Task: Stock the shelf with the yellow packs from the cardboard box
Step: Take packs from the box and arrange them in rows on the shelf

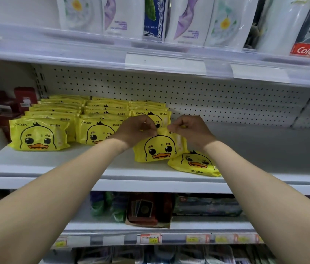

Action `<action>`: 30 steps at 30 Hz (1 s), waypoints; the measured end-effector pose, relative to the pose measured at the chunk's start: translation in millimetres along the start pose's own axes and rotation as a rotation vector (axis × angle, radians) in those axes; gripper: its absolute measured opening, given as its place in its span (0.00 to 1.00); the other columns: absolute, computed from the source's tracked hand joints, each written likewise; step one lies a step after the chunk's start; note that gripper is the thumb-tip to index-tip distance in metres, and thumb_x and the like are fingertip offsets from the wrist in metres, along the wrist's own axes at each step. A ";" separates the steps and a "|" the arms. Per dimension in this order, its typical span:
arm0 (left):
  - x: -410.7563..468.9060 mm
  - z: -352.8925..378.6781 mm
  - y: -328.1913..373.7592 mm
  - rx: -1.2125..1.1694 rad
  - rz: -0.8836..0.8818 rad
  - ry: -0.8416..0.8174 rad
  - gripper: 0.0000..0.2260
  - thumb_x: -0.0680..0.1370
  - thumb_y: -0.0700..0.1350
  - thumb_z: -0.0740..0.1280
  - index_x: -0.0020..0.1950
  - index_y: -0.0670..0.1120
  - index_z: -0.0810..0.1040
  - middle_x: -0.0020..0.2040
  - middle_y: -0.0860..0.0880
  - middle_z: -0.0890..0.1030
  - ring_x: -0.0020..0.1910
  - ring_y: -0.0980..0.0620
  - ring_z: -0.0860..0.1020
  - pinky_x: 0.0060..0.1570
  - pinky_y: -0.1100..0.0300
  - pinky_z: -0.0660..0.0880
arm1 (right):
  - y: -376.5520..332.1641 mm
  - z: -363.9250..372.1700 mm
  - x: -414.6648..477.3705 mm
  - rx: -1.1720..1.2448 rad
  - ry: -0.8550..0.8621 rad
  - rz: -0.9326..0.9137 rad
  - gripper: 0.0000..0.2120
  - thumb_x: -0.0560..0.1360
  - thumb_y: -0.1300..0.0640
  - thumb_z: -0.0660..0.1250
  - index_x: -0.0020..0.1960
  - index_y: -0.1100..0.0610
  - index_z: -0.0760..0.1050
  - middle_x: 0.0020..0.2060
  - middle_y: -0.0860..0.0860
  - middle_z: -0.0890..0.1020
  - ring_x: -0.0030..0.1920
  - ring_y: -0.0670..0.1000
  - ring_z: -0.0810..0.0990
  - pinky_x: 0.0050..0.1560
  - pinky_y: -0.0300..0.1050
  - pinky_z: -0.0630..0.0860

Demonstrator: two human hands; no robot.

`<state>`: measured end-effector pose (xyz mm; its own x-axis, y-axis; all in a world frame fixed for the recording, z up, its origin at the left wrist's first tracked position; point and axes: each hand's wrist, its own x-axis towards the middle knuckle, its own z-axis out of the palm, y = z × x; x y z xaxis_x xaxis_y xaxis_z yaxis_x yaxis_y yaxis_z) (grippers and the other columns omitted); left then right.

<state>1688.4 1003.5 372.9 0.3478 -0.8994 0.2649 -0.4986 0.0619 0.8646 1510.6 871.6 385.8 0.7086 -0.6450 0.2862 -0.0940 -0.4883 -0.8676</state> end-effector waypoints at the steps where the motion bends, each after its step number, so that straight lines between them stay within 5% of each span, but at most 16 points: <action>1: 0.9 1.3 -0.9 -0.013 -0.003 0.001 0.06 0.72 0.41 0.76 0.44 0.49 0.81 0.42 0.53 0.84 0.44 0.57 0.80 0.54 0.57 0.74 | 0.3 -0.2 0.3 0.010 0.004 0.001 0.06 0.73 0.60 0.76 0.38 0.53 0.82 0.34 0.43 0.85 0.43 0.42 0.83 0.51 0.36 0.76; 9: 6.1 -12.0 17.0 0.345 -0.034 -0.106 0.07 0.75 0.53 0.72 0.42 0.51 0.81 0.40 0.57 0.80 0.40 0.61 0.75 0.39 0.64 0.67 | 5.1 -3.7 4.1 -0.049 -0.052 0.021 0.09 0.72 0.54 0.77 0.40 0.60 0.84 0.40 0.55 0.87 0.47 0.53 0.85 0.56 0.47 0.79; 13: 12.8 -17.8 18.3 0.404 -0.037 -0.126 0.10 0.75 0.54 0.72 0.44 0.48 0.82 0.42 0.52 0.81 0.43 0.54 0.77 0.40 0.62 0.69 | 9.0 0.8 10.1 -0.106 -0.047 -0.005 0.11 0.72 0.54 0.77 0.37 0.59 0.81 0.36 0.56 0.83 0.39 0.48 0.79 0.48 0.47 0.77; 16: 15.2 -16.8 18.2 0.358 -0.002 -0.072 0.10 0.73 0.53 0.75 0.47 0.48 0.80 0.40 0.52 0.79 0.42 0.50 0.77 0.39 0.60 0.70 | 11.4 3.4 15.9 -0.085 -0.026 -0.023 0.07 0.72 0.56 0.77 0.38 0.57 0.82 0.38 0.52 0.86 0.42 0.48 0.82 0.54 0.53 0.79; 20: 17.5 -19.6 24.9 0.469 -0.091 -0.182 0.20 0.68 0.54 0.78 0.56 0.52 0.78 0.47 0.56 0.78 0.46 0.55 0.76 0.36 0.64 0.69 | 13.3 2.2 23.6 -0.063 0.033 -0.044 0.07 0.72 0.56 0.77 0.37 0.52 0.81 0.36 0.45 0.84 0.46 0.49 0.83 0.58 0.53 0.78; 26: 45.6 -9.0 22.8 0.682 -0.089 -0.240 0.19 0.67 0.52 0.79 0.51 0.48 0.76 0.43 0.56 0.73 0.46 0.51 0.73 0.35 0.60 0.66 | 12.8 -4.7 30.8 -0.116 0.038 -0.111 0.05 0.73 0.56 0.75 0.46 0.56 0.82 0.44 0.48 0.86 0.50 0.48 0.83 0.56 0.49 0.77; 30: 67.6 -11.7 18.1 0.693 -0.112 -0.187 0.18 0.67 0.49 0.79 0.49 0.47 0.76 0.45 0.53 0.74 0.48 0.50 0.73 0.33 0.60 0.65 | 20.6 -24.7 31.2 -0.202 0.003 -0.045 0.22 0.73 0.52 0.75 0.65 0.51 0.74 0.58 0.45 0.80 0.58 0.44 0.79 0.54 0.32 0.73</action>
<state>1712.2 948.9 411.5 0.3156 -0.9470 0.0601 -0.8781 -0.2674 0.3968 1513.5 826.9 386.9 0.7135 -0.6213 0.3239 -0.2011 -0.6244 -0.7548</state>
